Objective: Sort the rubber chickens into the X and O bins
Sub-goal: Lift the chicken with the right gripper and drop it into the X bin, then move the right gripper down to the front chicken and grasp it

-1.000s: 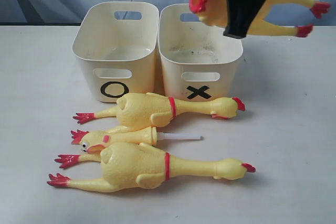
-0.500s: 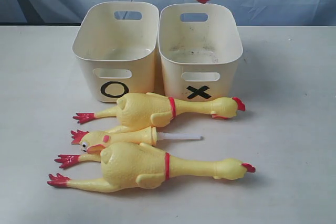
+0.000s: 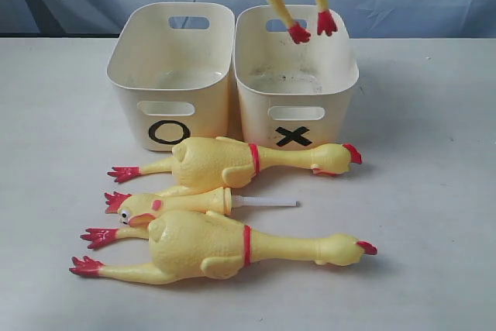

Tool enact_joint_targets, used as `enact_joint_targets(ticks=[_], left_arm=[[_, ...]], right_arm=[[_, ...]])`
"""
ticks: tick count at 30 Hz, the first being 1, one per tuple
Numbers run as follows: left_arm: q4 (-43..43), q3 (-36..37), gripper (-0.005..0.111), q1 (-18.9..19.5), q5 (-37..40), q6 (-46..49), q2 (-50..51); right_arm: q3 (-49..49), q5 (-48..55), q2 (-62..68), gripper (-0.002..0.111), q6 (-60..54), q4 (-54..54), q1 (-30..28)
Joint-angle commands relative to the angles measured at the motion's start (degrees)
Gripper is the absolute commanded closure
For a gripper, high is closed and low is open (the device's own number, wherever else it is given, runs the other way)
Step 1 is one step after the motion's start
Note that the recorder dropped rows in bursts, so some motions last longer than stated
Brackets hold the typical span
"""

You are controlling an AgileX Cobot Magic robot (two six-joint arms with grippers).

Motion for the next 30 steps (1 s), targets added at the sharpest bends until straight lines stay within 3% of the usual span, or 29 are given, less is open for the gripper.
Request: enact_joint_targets(ticks=[1,4,5,12,15,19,26,30], left_arm=[[0.0,-0.14,0.107,-0.2,-0.76,-0.25,-0.3],[0.0,-0.14,0.107,-0.2,-0.76,-0.25,-0.3],[0.0,-0.14,0.107,-0.2,-0.76,-0.25,-0.3],[0.0,-0.14,0.107,-0.2,-0.76,-0.25,-0.3],[0.0,-0.14,0.107,-0.2,-0.76,-0.25,-0.3],[0.0,-0.14,0.107,-0.2,-0.76,-0.25,-0.3],[0.0,-0.14,0.107,-0.2,-0.76,-0.25,-0.3],[0.0,-0.14,0.107,-0.2,-0.76,-0.25,-0.3]], right_arm=[[-0.12,1.73,1.2,0.076,0.49,-3.81,-0.38],[-0.12,1.16,2.39,0.049,0.88,-3.28,-0.38],[-0.12,1.38,2.84,0.048,0.99,-2.38,-0.38],[-0.12,8.07,1.23,0.063,1.04,1.4,-0.27],[-0.12,12.99,-1.16,0.072,-4.19,4.34,-0.27],[-0.12,23.68,-4.74,0.078,-24.14,16.2,-0.27],[-0.12,43.71,-5.68,0.079,-75.25,57.93,-0.27],[-0.12,47.14,-2.69,0.076,-84.6,74.03,-0.27]])
